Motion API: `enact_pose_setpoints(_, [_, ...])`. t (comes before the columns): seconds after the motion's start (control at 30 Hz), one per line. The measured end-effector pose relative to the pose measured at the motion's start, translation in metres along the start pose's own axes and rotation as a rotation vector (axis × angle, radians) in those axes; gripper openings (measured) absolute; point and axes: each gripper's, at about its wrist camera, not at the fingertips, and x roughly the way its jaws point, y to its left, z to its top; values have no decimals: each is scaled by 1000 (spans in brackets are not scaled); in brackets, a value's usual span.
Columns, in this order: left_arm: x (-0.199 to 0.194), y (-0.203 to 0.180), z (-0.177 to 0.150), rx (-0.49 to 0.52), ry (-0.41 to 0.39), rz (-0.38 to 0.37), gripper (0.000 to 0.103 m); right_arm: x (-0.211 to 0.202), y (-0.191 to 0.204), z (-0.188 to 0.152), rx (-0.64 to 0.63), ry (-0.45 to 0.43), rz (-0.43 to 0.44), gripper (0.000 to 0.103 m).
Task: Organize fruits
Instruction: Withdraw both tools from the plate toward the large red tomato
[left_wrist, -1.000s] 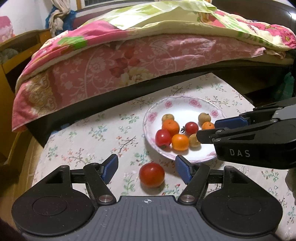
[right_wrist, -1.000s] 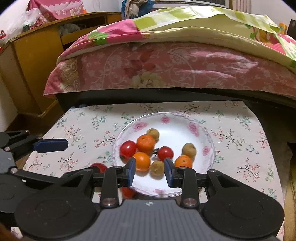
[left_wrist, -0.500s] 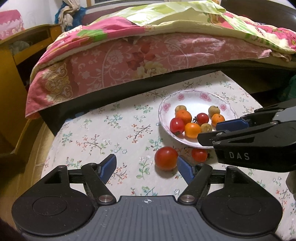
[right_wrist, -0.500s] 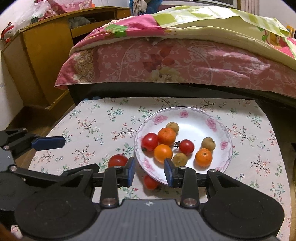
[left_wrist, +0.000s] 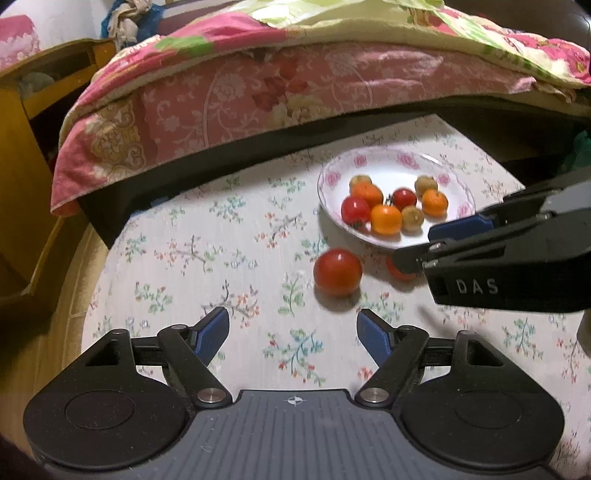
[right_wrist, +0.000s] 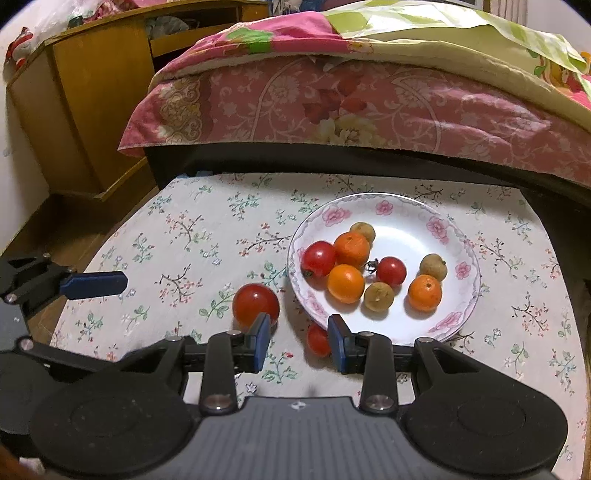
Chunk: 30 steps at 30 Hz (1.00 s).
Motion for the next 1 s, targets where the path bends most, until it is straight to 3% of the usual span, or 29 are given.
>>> enact_pose_setpoints(1.0, [5, 10, -25, 73, 36, 57, 85, 13, 17, -15, -18, 51, 12, 34])
